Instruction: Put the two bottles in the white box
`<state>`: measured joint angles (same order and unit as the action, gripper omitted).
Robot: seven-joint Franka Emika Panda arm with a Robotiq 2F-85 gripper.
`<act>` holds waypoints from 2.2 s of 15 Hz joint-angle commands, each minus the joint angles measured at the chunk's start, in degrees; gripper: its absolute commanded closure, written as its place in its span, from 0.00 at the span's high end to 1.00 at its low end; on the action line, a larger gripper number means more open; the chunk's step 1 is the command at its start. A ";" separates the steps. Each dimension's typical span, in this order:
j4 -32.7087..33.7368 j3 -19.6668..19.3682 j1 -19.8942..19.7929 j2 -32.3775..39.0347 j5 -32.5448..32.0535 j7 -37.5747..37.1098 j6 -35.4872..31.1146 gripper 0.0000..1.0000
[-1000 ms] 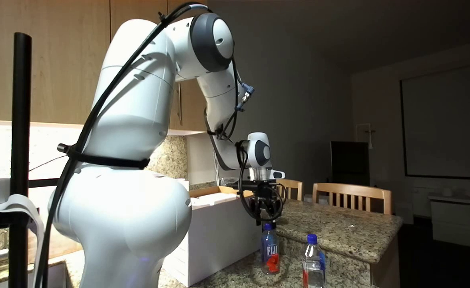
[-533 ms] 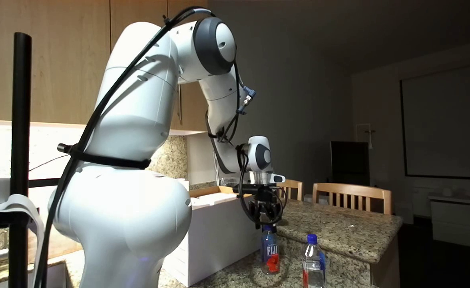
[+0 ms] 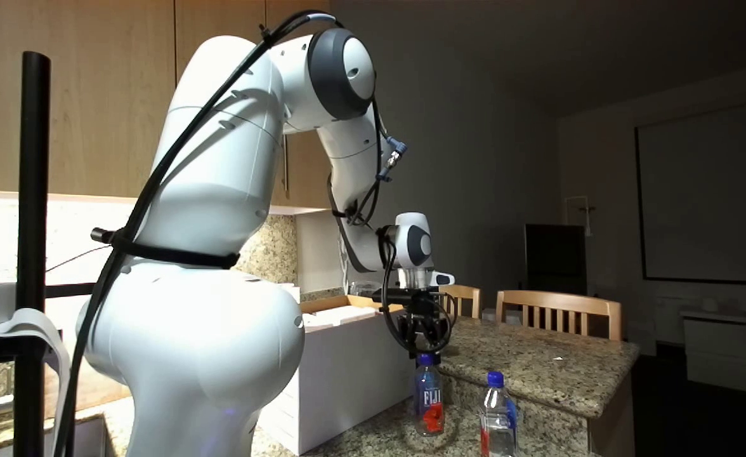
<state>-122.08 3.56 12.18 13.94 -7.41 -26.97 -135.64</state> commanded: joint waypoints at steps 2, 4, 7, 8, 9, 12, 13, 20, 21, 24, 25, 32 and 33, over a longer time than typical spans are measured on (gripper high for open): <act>0.77 0.15 -0.39 0.59 1.26 0.00 -0.03 0.72; 0.69 0.08 -0.48 0.70 1.43 0.05 -0.19 0.71; 0.61 -0.06 -0.57 0.84 1.61 0.18 -0.40 0.60; 0.57 -0.08 -0.56 0.86 1.61 0.19 -0.58 0.52; 0.59 -0.12 -0.55 0.90 1.58 0.20 -0.73 0.43; 0.68 -0.16 -0.47 0.90 1.46 0.13 -0.94 0.32; 0.76 -0.16 -0.43 0.90 1.40 0.09 -0.97 0.37; 0.82 -0.13 0.02 -0.67 0.59 -0.19 0.22 0.15; 0.90 -0.07 0.11 -1.42 0.54 -0.20 0.63 0.15; 0.76 -0.03 0.66 -5.65 -0.96 -1.72 2.13 0.16; 0.83 0.13 0.68 -7.36 -1.38 -1.93 3.09 0.16; 6.77 4.19 0.08 -17.76 -4.74 -5.83 17.31 0.15; 8.48 5.23 0.09 -18.33 -5.05 -6.26 19.98 0.15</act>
<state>-116.45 6.09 12.54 -1.72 -10.03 -29.83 -122.25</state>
